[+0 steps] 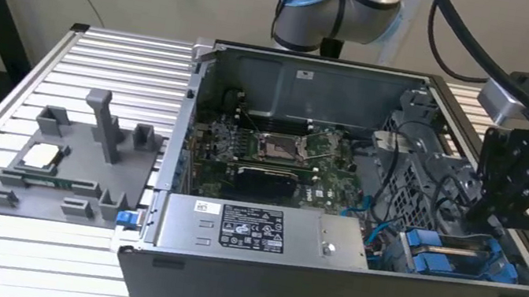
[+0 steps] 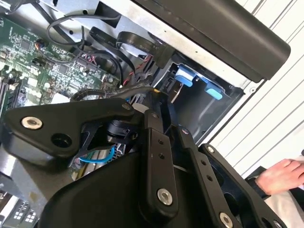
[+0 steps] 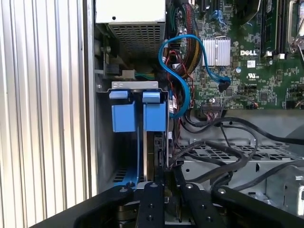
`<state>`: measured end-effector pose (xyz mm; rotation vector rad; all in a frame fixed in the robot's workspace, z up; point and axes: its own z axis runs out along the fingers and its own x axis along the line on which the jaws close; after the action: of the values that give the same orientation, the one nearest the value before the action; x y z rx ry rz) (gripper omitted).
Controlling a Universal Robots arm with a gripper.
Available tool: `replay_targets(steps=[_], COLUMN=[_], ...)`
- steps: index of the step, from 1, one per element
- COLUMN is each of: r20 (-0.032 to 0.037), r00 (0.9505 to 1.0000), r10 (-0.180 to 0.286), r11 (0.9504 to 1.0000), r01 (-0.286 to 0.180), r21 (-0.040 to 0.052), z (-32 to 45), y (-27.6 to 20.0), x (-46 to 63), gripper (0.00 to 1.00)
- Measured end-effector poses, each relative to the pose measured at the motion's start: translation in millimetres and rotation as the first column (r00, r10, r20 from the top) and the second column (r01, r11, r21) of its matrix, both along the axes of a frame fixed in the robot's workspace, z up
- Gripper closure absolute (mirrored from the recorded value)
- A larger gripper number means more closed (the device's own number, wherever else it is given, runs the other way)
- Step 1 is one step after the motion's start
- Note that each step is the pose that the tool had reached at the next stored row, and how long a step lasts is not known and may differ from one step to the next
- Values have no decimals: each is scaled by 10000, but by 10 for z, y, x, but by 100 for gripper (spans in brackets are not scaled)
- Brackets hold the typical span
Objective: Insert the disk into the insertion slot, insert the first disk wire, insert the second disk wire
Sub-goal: 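Insert the first disk wire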
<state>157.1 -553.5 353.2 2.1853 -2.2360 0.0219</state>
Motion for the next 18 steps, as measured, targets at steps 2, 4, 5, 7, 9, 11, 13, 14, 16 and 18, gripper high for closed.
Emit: replay_targets(steps=[2,4,5,7,9,11,13,14,16,18], r20=[-18,-32,-39,-46,-48,-48,-48,-48,-48,-48], r00=[10000,10000,10000,10000,10000,10000,10000,10000,10000,10000], r10=[0,-1,0,-2,5,11,11,11,10,8], r11=[10000,10000,10000,10000,10000,10000,10000,10000,10000,10000], r01=[0,1,0,2,-6,-11,-11,-11,-11,-8], r21=[-8,-13,-14,-24,-30,-30,-32,-32,-31,-32], z=[-13,-22,-28,-41,-56,-67,-76,-80,-86,-90], y=[0,-2,-2,-3,-3,-4,-4,-4,-6,-7], x=[8,20,25,28,29,30,30,30,31,33], gripper=[81,81,81,81,81,81,81,81,81,81])
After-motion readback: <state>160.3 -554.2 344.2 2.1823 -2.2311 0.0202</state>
